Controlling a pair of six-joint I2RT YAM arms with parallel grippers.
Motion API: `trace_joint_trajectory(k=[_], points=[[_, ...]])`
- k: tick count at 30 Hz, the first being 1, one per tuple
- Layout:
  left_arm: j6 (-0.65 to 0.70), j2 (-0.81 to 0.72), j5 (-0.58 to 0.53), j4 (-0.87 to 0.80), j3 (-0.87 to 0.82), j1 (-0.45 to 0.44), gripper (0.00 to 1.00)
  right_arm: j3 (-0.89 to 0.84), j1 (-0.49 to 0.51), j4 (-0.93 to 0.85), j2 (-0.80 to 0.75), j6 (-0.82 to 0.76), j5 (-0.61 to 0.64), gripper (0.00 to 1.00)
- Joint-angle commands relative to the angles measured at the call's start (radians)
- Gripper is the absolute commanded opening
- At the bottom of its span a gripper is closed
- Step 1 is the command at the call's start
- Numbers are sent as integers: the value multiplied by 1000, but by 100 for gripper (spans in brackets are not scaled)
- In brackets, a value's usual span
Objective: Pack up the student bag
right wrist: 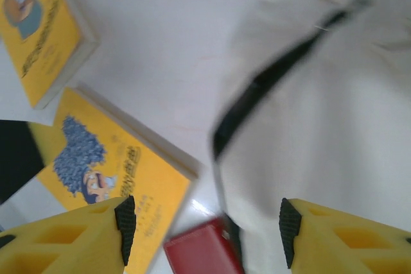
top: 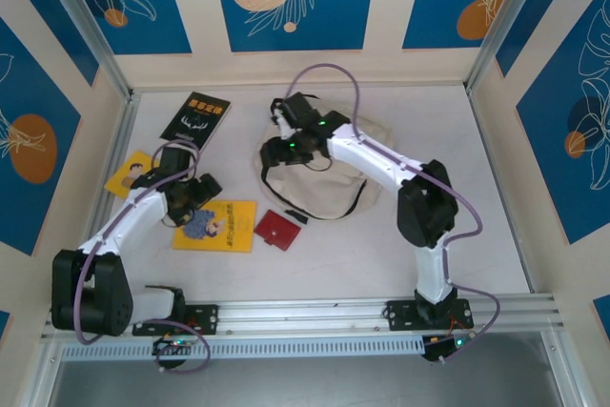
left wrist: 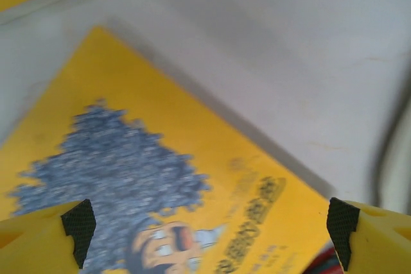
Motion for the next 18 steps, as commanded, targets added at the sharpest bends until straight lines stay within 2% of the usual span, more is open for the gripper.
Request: trace_joint_trajectory(k=[1, 2, 8, 14, 18], points=[[29, -57, 7, -77, -38, 44, 92, 112, 82, -82, 131, -120, 38, 61], [25, -68, 6, -82, -51, 51, 91, 145, 99, -87, 160, -133, 32, 60], [-38, -135, -5, -52, -167, 72, 69, 330, 141, -128, 348, -148, -49, 51], [-64, -117, 25, 14, -238, 73, 62, 387, 149, -159, 433, -146, -115, 49], [-61, -79, 55, 68, -245, 73, 53, 405, 154, -205, 464, -147, -89, 39]])
